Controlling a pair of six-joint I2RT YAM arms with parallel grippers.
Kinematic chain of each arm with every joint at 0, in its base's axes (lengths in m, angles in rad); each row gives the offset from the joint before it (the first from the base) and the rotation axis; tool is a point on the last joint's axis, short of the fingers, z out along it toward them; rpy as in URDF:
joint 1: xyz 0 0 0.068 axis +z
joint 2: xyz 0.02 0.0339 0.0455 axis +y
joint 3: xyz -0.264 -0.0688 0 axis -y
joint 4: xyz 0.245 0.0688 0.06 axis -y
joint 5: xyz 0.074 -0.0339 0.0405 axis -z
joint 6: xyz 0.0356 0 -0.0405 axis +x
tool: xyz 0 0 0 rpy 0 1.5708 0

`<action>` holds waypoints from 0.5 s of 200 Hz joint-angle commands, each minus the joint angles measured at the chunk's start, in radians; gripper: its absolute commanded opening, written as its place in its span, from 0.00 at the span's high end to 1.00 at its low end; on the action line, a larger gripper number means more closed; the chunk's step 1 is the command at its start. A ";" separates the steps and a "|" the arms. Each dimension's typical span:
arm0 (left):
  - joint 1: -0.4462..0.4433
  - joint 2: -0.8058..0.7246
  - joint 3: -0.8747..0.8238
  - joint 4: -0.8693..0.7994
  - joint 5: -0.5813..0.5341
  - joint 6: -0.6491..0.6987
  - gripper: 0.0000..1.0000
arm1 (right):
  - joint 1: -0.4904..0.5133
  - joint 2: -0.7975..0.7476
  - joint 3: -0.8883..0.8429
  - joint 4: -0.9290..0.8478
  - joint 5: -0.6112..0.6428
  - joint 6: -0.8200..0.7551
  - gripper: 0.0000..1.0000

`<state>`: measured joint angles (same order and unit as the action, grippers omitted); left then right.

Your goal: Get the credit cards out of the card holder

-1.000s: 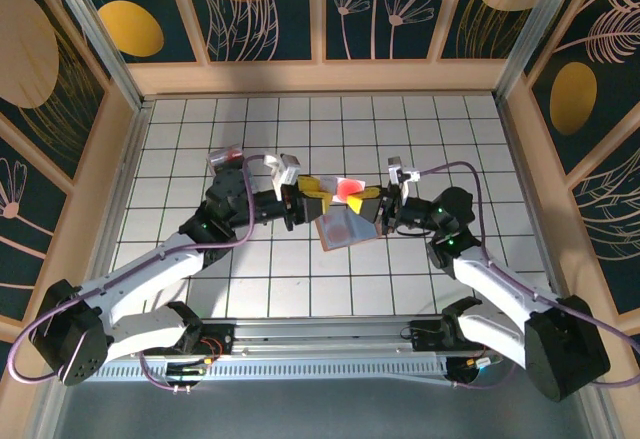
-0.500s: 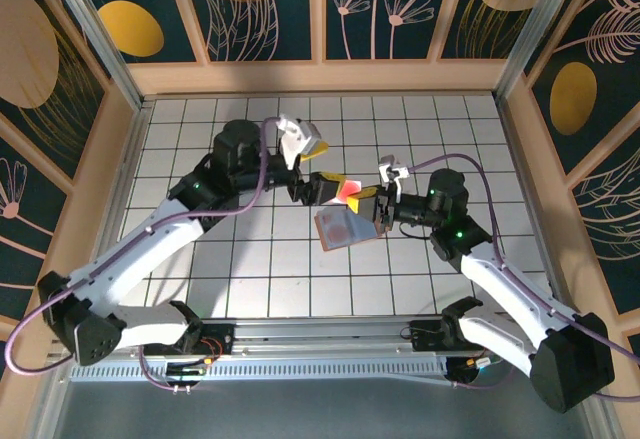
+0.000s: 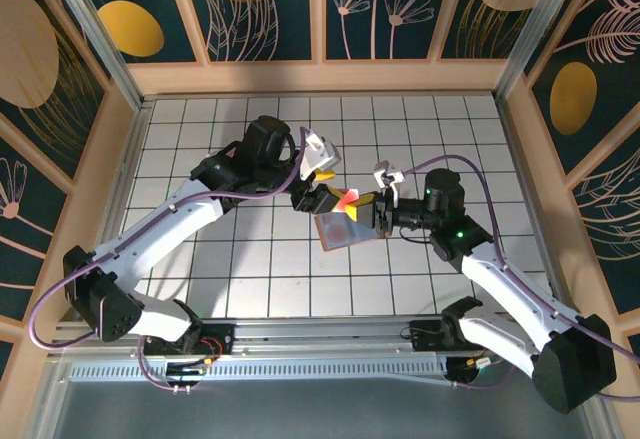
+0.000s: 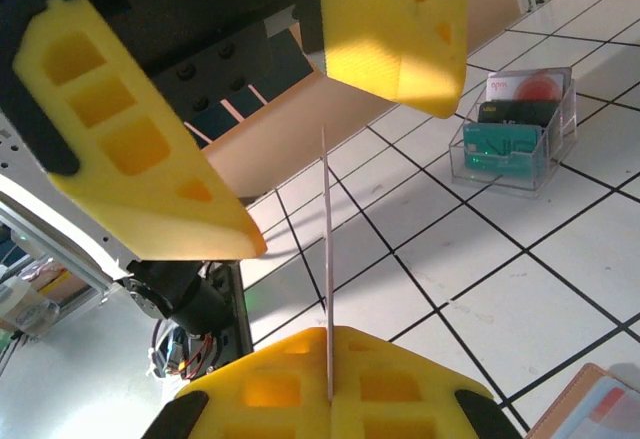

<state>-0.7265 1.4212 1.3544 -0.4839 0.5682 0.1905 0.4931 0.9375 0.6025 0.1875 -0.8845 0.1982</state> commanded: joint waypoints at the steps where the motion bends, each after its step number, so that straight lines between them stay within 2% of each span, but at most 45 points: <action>1: -0.002 0.025 0.034 -0.052 0.021 0.055 0.41 | 0.010 -0.021 0.045 -0.010 -0.026 -0.028 1.00; 13: -0.002 0.033 0.035 -0.066 0.036 0.075 0.45 | 0.012 -0.020 0.048 -0.010 -0.028 -0.030 1.00; 52: -0.002 0.050 0.045 -0.092 0.046 0.109 0.76 | 0.013 -0.012 0.051 -0.010 -0.027 -0.036 1.00; 64: -0.002 0.050 0.040 -0.085 0.042 0.118 0.89 | 0.012 -0.010 0.051 -0.011 -0.019 -0.038 1.00; 71: -0.002 0.049 0.036 -0.075 0.032 0.118 1.00 | 0.012 -0.008 0.050 -0.012 -0.012 -0.039 1.00; 83: -0.002 0.042 0.021 -0.049 -0.012 0.116 1.00 | 0.012 -0.008 0.054 -0.020 0.016 -0.040 1.00; 94: -0.002 0.023 -0.012 0.003 -0.088 0.102 1.00 | 0.012 -0.011 0.056 -0.036 0.057 -0.042 0.77; 100: -0.001 0.007 -0.038 0.038 -0.132 0.101 1.00 | 0.012 -0.012 0.057 -0.045 0.084 -0.044 0.69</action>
<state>-0.7353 1.4536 1.3712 -0.5362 0.6128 0.2802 0.4927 0.9386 0.6163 0.1387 -0.8394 0.1791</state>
